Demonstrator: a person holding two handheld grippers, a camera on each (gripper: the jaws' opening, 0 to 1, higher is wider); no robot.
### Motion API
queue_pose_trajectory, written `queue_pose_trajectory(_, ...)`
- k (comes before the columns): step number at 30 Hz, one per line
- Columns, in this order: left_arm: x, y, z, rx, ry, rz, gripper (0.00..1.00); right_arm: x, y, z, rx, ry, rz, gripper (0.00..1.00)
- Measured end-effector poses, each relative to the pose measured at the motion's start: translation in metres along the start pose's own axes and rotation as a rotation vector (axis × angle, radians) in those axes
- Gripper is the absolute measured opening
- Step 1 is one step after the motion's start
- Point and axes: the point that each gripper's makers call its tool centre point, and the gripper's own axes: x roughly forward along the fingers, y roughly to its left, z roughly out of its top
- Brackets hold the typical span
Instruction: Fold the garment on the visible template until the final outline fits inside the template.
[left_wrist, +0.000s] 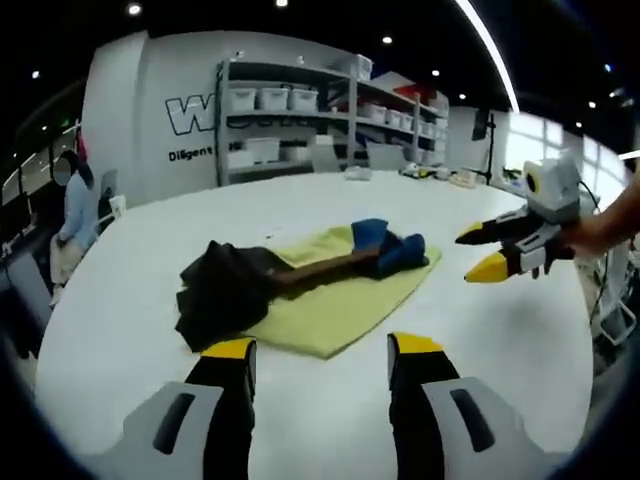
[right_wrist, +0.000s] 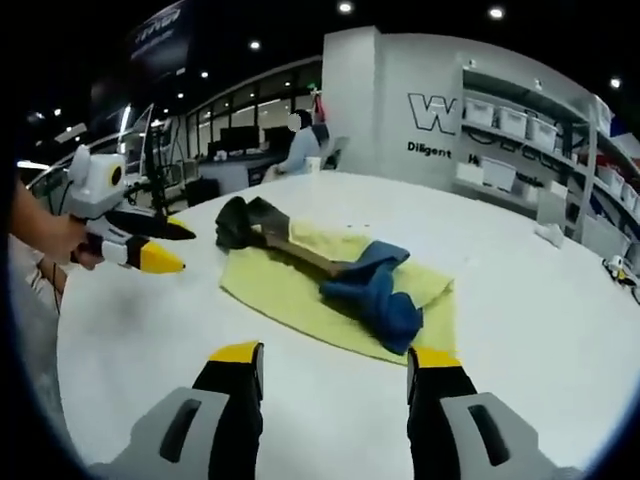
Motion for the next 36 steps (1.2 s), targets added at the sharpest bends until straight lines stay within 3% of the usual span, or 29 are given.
queue_pose_trajectory(3, 0.010, 0.002, 0.000, 0.012, 0.001, -0.006, 0.47, 0.011, -0.004, -0.001, -0.042, 0.026, -0.004, 0.49)
queue_pose_trajectory(11, 0.030, -0.001, 0.001, 0.079, 0.017, -0.028, 0.39, 0.034, -0.019, 0.000, -0.032, 0.049, -0.031, 0.43)
queue_pose_trajectory(14, 0.039, -0.004, -0.002, 0.109, 0.040, -0.040, 0.36, 0.040, -0.028, 0.000, -0.041, 0.057, -0.050, 0.37)
queue_pose_trajectory(23, 0.051, -0.008, -0.014, 0.163, 0.105, -0.061, 0.21, 0.051, -0.034, -0.011, -0.037, 0.094, -0.052, 0.33)
queue_pose_trajectory(27, 0.055, -0.009, -0.015, 0.163, 0.107, -0.080, 0.16, 0.056, -0.035, -0.017, 0.001, 0.111, -0.046, 0.33)
queue_pose_trajectory(30, 0.059, -0.006, -0.027, 0.177, 0.156, -0.083, 0.13, 0.058, -0.033, -0.022, 0.029, 0.124, -0.044, 0.31)
queue_pose_trajectory(33, 0.058, -0.004, -0.024, 0.151, 0.146, -0.083, 0.12, 0.058, -0.034, -0.022, 0.043, 0.117, -0.047, 0.30)
queue_pose_trajectory(36, 0.060, 0.002, -0.025, 0.132, 0.158, -0.073, 0.05, 0.056, -0.031, -0.025, -0.025, 0.135, -0.033, 0.27)
